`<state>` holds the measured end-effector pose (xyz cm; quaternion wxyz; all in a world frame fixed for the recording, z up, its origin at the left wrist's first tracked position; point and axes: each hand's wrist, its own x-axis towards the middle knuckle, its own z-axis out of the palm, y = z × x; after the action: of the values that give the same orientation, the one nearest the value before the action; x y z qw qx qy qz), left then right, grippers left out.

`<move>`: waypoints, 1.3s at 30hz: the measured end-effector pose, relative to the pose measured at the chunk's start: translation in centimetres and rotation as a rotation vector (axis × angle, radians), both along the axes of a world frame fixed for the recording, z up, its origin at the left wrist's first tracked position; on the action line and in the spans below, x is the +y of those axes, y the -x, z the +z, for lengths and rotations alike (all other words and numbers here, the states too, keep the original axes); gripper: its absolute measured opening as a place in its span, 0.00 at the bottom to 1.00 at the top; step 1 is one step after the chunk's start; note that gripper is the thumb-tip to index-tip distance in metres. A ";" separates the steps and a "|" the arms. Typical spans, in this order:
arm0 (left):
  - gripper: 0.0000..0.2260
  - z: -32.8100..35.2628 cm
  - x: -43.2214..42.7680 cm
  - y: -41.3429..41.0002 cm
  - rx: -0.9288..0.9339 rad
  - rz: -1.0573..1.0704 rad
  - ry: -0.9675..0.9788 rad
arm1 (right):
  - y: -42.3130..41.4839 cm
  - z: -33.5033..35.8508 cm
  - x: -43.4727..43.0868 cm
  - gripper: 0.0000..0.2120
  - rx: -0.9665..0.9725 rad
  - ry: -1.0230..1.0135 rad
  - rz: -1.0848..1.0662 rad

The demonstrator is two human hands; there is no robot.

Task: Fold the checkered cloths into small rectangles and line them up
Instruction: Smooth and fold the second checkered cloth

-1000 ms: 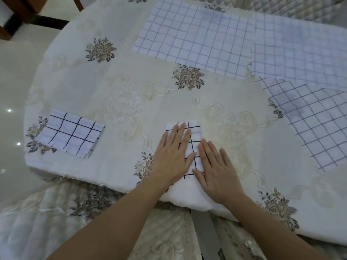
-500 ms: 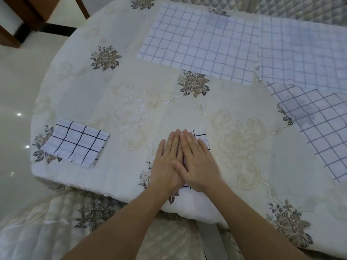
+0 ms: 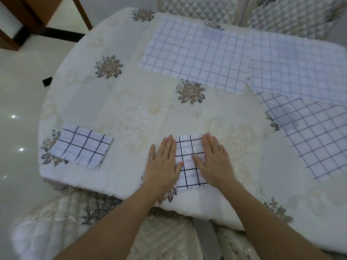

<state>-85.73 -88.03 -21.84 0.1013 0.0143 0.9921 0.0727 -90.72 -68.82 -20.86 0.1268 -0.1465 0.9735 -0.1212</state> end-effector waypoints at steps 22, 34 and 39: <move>0.32 1.2 -0.4 -3.0 -0.013 -0.090 -0.068 | 1.0 4.3 -1.7 0.14 -0.457 0.614 -0.603; 0.18 13.9 -0.2 -0.9 -0.339 0.765 -1.379 | -1.8 13.6 -2.2 0.08 -0.539 1.199 -0.740; 0.16 17.2 0.8 -1.3 -0.188 0.657 -1.365 | -3.0 16.4 -2.1 0.07 -0.463 1.232 -0.723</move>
<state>-84.44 -87.18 -4.68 0.1270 -0.2283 0.6676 0.6971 -87.69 -70.87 -4.41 0.1756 0.1671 0.6653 -0.7061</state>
